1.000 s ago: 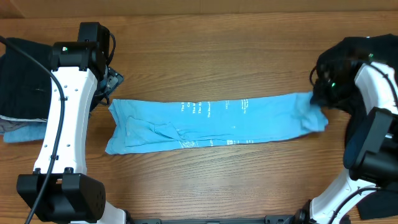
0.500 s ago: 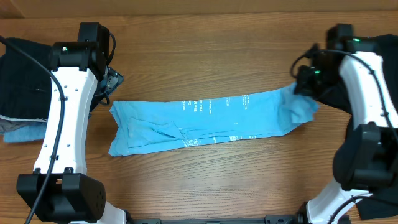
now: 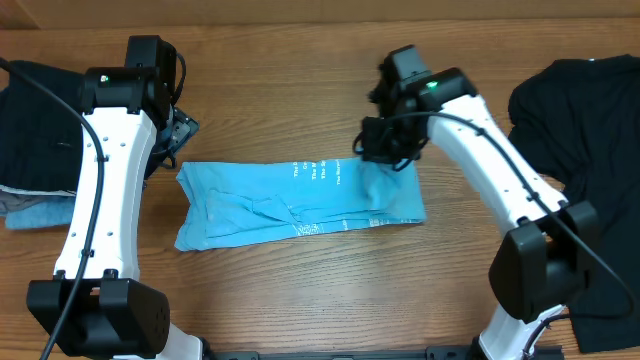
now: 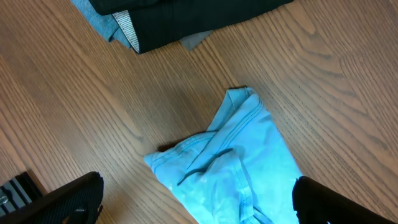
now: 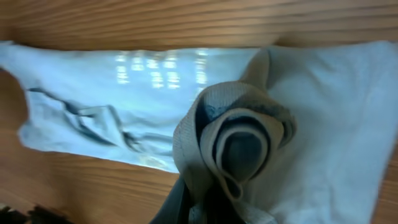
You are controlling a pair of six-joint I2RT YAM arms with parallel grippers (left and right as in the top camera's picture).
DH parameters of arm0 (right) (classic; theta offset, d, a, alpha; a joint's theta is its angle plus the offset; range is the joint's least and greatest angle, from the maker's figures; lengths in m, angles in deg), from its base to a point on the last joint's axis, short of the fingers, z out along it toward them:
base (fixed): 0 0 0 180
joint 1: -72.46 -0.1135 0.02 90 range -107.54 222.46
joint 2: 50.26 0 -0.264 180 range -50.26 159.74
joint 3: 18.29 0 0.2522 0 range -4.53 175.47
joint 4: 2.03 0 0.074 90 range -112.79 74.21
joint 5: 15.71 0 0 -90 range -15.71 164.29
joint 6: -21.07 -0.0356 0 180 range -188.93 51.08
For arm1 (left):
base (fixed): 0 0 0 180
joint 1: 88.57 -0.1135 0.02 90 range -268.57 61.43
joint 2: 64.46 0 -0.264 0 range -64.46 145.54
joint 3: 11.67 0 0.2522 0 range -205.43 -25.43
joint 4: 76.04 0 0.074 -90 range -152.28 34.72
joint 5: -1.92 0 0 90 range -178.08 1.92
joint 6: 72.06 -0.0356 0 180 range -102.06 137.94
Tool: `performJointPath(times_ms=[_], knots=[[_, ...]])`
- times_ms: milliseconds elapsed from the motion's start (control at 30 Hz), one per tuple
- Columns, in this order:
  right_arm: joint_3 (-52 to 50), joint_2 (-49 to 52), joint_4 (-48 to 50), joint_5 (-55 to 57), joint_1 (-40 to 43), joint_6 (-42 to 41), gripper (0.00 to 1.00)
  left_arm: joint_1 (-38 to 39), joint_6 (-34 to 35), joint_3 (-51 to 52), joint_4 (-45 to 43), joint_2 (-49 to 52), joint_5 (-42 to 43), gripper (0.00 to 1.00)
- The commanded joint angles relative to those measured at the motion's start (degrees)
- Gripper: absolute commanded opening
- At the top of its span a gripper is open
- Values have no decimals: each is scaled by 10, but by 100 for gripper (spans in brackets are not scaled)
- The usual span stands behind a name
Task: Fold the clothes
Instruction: 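Fold the strip's right end leftward over the middle with the right gripper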
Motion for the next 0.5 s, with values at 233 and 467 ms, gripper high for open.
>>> performJointPath(times_ms=[233,467], knots=[[14,-24,79,29,-128,-47,4,0,-12,-6,0,3,-11,100],[10,-24,95,87,-167,-47,4,0,-12,-6,0,3,-12,100]])
